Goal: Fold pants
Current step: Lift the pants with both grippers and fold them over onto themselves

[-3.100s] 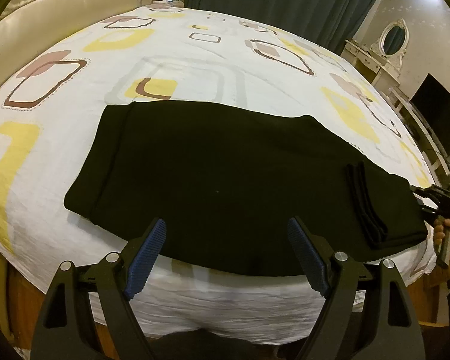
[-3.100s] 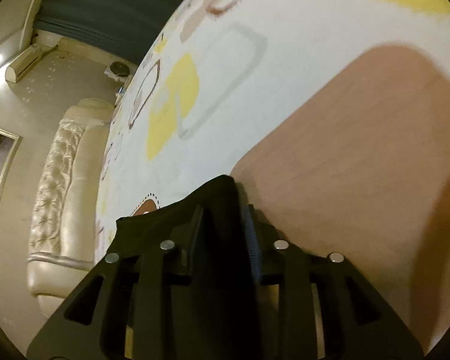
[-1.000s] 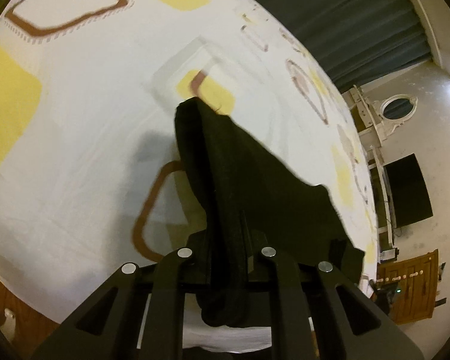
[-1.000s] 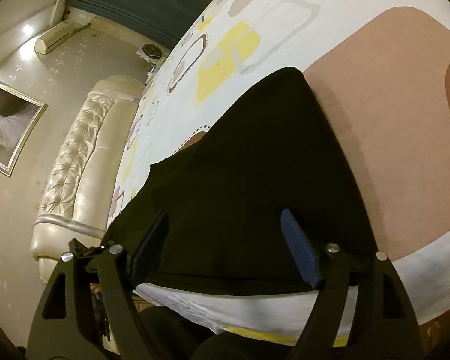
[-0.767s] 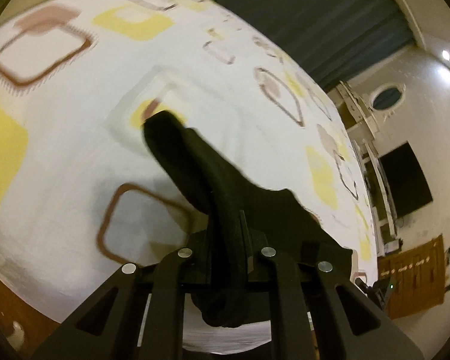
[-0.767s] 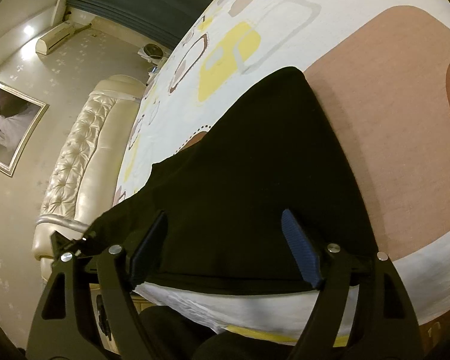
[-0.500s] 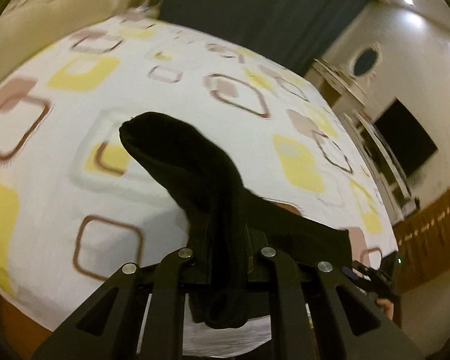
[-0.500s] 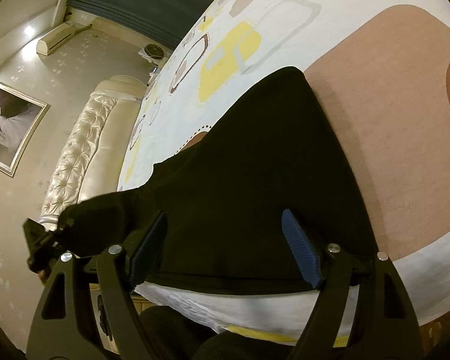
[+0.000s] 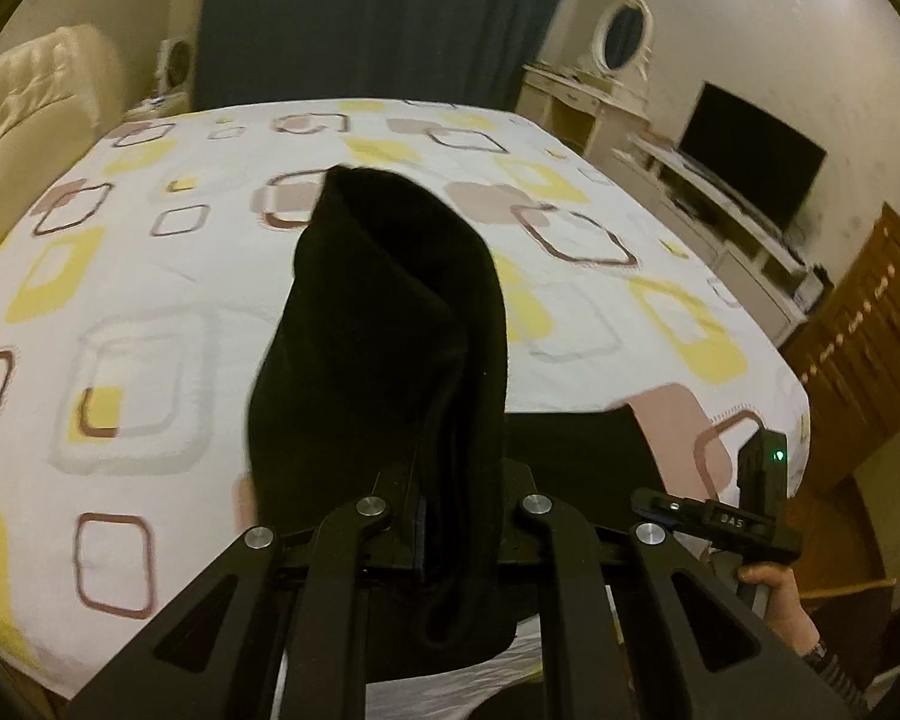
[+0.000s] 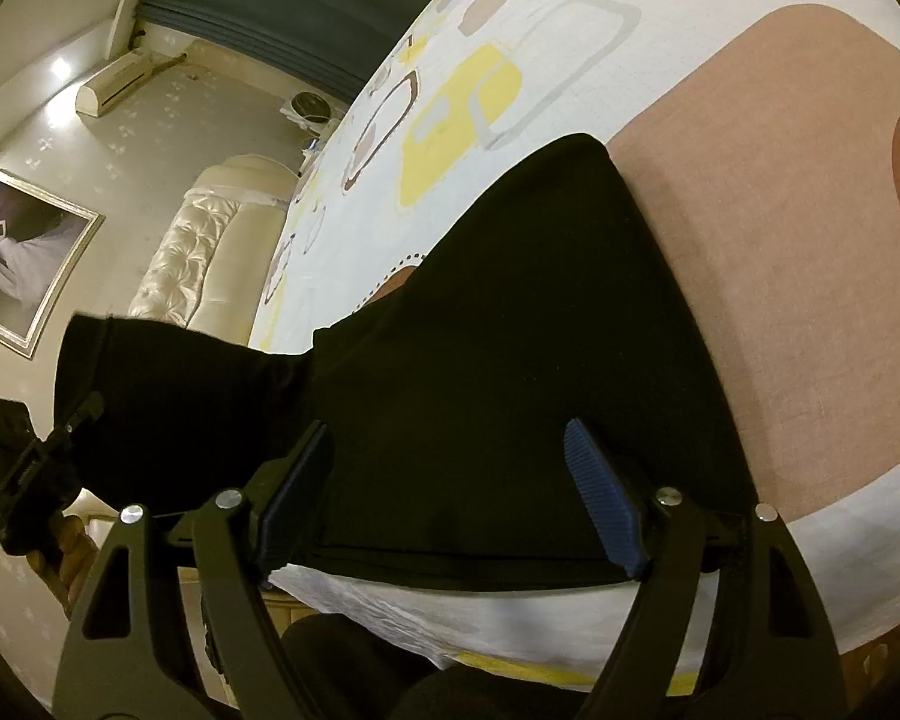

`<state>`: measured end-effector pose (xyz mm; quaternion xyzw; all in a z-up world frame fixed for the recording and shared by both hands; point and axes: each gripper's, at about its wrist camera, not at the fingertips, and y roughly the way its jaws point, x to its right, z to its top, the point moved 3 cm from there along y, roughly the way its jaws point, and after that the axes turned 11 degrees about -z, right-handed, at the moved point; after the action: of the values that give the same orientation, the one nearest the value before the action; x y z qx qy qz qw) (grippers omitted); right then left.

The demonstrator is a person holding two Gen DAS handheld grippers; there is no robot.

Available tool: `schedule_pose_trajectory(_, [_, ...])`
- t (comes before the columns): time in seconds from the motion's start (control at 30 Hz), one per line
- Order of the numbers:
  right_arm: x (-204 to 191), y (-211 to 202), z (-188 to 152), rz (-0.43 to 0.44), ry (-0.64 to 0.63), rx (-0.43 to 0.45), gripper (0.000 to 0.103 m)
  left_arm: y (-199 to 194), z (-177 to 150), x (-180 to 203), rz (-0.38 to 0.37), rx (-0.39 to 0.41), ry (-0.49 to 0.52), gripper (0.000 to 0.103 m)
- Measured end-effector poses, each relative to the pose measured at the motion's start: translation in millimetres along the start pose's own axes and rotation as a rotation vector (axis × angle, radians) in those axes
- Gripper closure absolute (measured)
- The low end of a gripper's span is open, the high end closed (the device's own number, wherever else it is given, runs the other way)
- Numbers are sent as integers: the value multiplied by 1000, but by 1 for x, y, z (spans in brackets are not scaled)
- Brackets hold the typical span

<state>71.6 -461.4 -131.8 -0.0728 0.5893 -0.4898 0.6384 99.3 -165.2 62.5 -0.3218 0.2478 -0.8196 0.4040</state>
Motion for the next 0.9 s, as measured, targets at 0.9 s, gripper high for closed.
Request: schedule_pose_trajectory(0.9, [26, -7, 5, 144, 146, 9, 24, 163, -54, 75, 162, -194, 130, 91])
